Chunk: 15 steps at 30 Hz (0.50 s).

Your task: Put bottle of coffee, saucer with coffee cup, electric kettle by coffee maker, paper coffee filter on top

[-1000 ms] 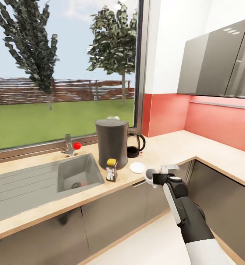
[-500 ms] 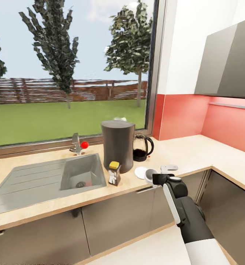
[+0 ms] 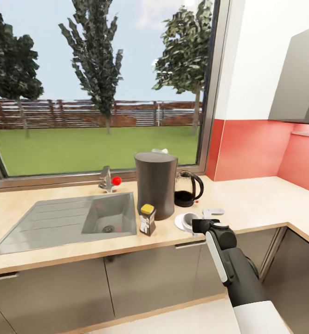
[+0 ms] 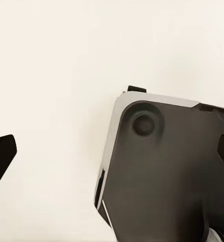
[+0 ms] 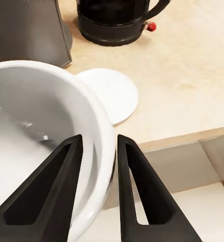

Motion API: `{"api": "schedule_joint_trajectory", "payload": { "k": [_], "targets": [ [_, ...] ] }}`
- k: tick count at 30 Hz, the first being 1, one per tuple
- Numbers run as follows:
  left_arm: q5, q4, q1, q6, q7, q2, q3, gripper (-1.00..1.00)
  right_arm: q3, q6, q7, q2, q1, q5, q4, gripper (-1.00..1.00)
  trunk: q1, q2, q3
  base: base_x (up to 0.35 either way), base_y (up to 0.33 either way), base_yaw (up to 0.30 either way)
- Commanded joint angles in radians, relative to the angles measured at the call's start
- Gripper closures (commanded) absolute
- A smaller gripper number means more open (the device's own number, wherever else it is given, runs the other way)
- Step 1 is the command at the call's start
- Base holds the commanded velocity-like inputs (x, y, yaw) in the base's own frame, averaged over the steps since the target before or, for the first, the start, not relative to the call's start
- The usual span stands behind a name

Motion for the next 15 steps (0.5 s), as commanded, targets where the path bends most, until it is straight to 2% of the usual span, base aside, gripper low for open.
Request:
{"api": "schedule_joint_trajectory", "payload": {
  "k": [1,15],
  "targets": [
    [0.009,0.001,-0.001,-0.003,0.0,0.0,-0.008,-1.0,0.001,0.004,-0.005,-0.001,0.0,-0.005,-0.001,1.0,0.0,-0.001,0.0,0.001,-0.273,0.278],
    [0.01,0.001,-0.001,-0.002,0.0,0.001,-0.005,-1.0,0.001,0.005,-0.007,-0.001,0.0,-0.002,0.0,1.0,0.0,-0.001,0.0,0.0,-0.273,0.278]
  ]
}}
